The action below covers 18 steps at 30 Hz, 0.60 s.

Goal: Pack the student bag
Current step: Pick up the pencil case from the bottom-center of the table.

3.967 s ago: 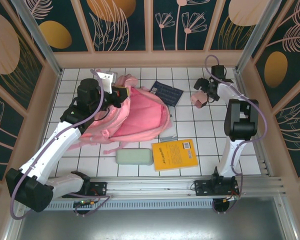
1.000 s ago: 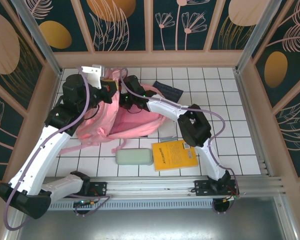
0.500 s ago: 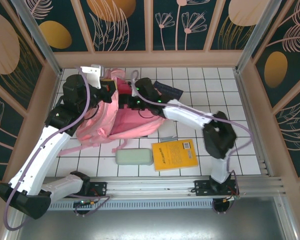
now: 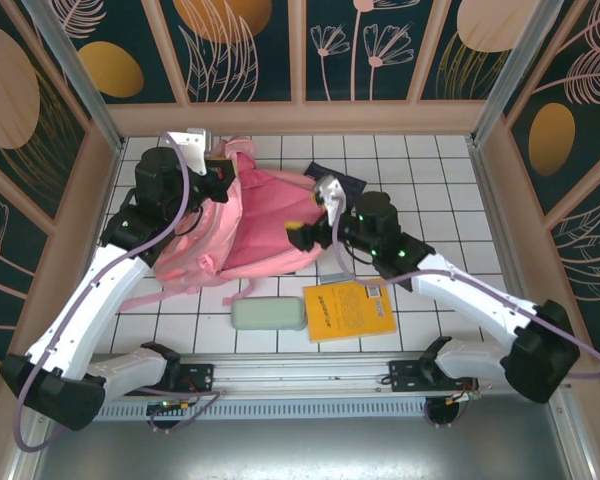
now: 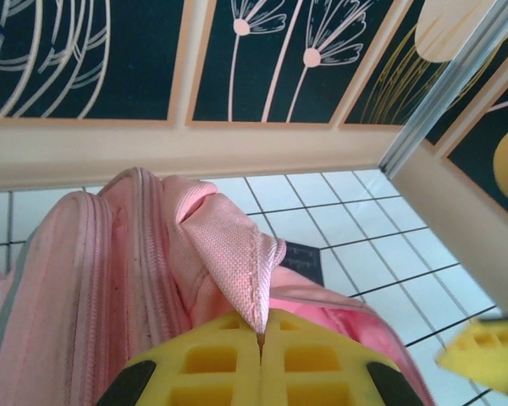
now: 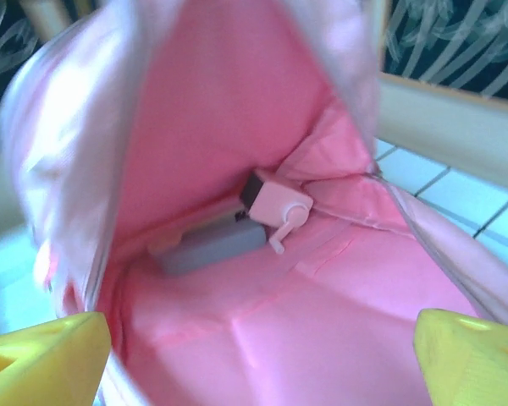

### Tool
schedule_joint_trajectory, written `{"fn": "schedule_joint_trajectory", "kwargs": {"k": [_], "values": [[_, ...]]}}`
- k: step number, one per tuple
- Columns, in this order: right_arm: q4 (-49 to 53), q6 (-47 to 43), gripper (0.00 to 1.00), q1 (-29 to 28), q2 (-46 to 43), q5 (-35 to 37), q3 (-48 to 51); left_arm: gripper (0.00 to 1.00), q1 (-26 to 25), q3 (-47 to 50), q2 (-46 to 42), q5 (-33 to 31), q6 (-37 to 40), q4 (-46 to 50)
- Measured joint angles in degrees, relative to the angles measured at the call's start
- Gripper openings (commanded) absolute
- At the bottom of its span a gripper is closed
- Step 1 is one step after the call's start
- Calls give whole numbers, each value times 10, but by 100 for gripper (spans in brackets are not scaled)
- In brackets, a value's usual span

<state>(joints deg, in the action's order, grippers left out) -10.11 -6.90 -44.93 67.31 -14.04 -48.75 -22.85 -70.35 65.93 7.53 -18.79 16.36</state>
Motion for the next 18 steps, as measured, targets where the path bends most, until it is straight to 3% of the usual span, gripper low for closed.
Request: {"fn": "schedule_joint_trajectory", "kwargs": {"k": [4,7,12,18], "values": [[71,-167,93,-53,-31,-40,15,0,9,10,10,28,-18,-15],[140,-244,94,-85,-19,-59,10,0,9,15,10,41,-23,-22],[229,-304,94,-119,14,-82,-8,0,10,21,11,56,-28,-29],[245,-319,95,-138,66,-91,-9,0,10,22,12,61,-30,-34]]}}
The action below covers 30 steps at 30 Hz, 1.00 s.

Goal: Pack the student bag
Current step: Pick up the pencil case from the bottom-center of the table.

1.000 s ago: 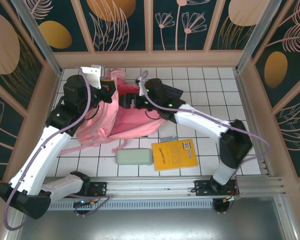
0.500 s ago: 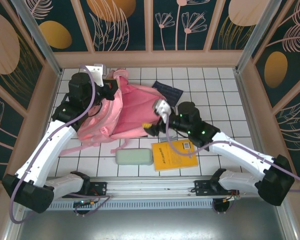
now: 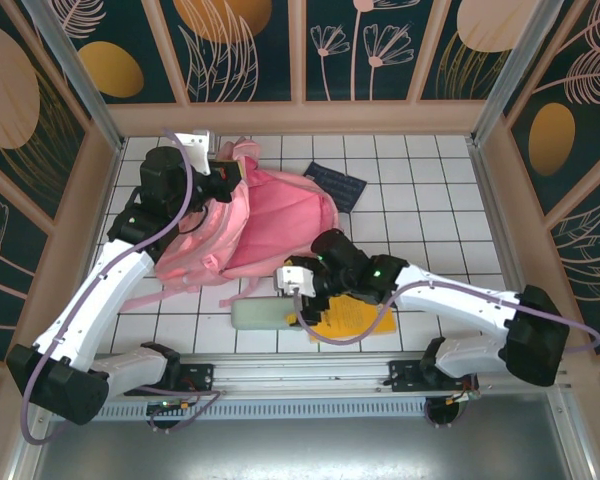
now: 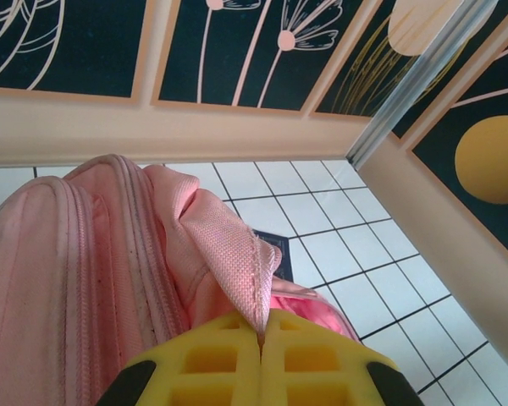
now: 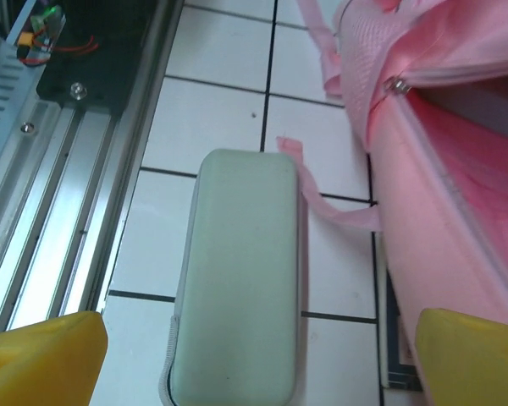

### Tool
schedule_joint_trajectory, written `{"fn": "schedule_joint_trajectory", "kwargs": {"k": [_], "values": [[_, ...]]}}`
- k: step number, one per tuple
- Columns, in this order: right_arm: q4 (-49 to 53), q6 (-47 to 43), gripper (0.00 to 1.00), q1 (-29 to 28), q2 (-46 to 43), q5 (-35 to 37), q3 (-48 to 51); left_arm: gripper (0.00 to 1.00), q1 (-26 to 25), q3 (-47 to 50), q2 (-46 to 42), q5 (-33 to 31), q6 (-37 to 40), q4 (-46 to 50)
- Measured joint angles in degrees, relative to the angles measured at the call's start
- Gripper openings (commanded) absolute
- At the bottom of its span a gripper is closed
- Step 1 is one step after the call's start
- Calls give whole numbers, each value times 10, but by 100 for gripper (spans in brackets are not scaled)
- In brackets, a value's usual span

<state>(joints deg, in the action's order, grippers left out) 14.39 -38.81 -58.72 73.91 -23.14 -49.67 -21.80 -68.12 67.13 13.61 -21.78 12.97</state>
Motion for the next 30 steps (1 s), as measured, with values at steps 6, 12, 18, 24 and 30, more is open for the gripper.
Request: {"fn": "schedule_joint_trajectory", "kwargs": {"k": [6,12,18,24,30], "values": [[-19,15,97,0,88,-10,0,0,1,9,0,22,-15,-10],[-54,36,99,-7,147,-7,6,0,1,10,-5,23,-15,-10],[-82,43,99,-21,193,12,9,0,2,12,-9,23,-15,-10],[-96,43,99,-34,229,49,11,0,2,16,-14,24,-15,-10],[-115,53,77,-40,249,78,11,0,2,16,-14,25,-16,-10]]}}
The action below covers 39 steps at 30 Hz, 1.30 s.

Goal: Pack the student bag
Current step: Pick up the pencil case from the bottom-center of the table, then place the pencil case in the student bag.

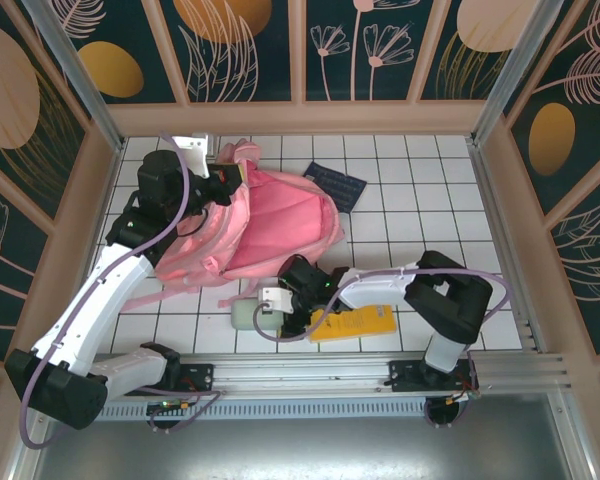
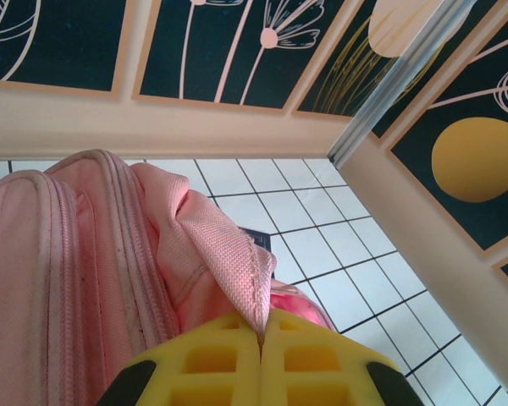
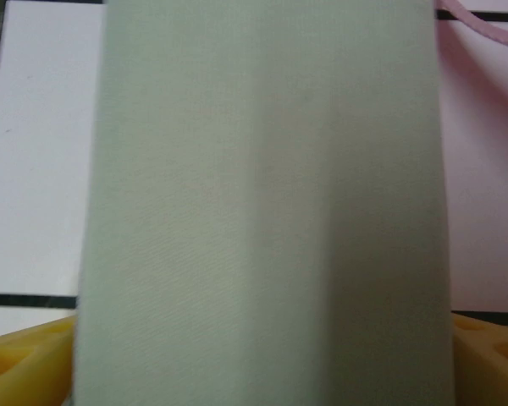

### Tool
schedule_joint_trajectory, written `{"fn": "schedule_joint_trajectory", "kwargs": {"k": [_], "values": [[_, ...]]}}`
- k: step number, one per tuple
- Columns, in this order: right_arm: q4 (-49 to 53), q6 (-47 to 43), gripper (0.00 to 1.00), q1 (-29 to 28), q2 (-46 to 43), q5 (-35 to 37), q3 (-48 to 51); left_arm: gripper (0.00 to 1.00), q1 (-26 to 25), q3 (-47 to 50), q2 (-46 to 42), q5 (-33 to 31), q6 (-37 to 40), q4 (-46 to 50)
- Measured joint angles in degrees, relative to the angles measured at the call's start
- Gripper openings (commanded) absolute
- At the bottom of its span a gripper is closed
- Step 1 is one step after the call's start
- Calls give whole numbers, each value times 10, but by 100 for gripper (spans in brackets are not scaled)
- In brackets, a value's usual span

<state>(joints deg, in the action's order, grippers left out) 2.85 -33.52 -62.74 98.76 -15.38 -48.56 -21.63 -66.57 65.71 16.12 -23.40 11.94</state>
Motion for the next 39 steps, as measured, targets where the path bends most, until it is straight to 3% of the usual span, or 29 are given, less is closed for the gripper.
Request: {"fn": "schedule_joint_trajectory", "kwargs": {"k": [4,10,16,21,24,28,39], "values": [[-15,6,61,0,1,5,0,0,0,0,0,0,-1,0],[-4,10,59,0,-41,5,2,0,0,0,0,2,-1,0],[-4,32,59,23,-223,3,7,0,0,0,0,12,2,1],[-7,55,58,93,-355,8,7,0,0,0,-9,31,12,5],[12,55,57,132,-383,34,0,0,4,0,-21,50,20,12],[76,40,55,143,-350,92,-36,0,6,2,-45,81,29,18],[216,-8,56,112,-96,225,-252,0,6,8,-80,125,46,20]]}}
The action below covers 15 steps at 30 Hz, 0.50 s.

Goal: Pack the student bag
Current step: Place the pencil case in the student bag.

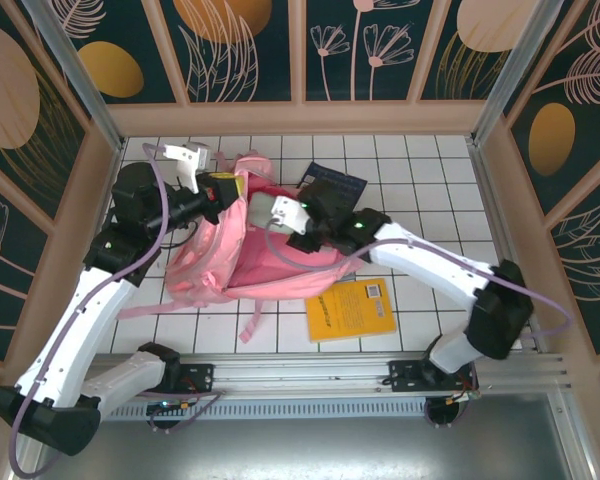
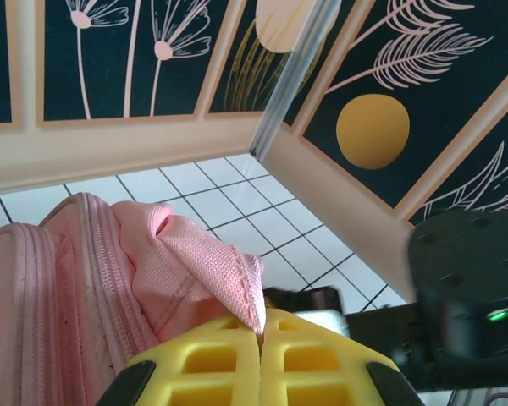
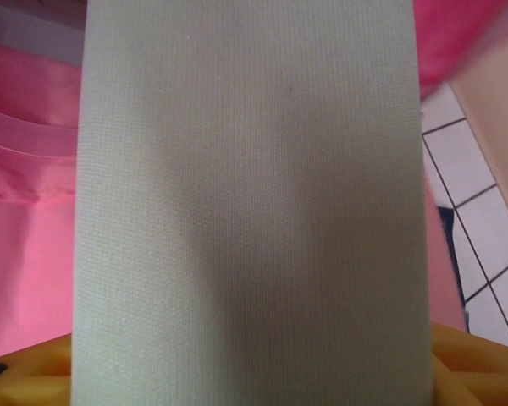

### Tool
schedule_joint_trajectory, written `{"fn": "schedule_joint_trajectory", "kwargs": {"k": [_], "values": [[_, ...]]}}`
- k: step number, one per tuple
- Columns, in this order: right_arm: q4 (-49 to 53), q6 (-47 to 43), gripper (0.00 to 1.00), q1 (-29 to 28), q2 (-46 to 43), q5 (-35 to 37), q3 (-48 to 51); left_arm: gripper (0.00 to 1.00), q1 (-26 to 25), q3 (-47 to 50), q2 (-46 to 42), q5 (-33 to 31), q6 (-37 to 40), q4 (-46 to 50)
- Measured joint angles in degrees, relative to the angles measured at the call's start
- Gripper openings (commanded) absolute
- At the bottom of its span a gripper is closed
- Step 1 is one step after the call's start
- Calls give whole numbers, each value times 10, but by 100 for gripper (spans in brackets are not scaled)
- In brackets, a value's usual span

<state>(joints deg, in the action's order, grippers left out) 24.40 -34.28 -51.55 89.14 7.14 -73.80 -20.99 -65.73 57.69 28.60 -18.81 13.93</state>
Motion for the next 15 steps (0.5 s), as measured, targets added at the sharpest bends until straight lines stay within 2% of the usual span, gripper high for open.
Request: {"fn": "schedule_joint_trajectory", "kwargs": {"k": [6,11,15], "values": [[14,-36,58,-30,137,9,-81,0,0,-2,24,17,1,-9],[12,-64,60,-40,193,1,-130,0,0,-3,47,38,-9,-17],[-7,-74,76,-47,228,-16,-153,0,1,-3,66,51,-23,-30]]}}
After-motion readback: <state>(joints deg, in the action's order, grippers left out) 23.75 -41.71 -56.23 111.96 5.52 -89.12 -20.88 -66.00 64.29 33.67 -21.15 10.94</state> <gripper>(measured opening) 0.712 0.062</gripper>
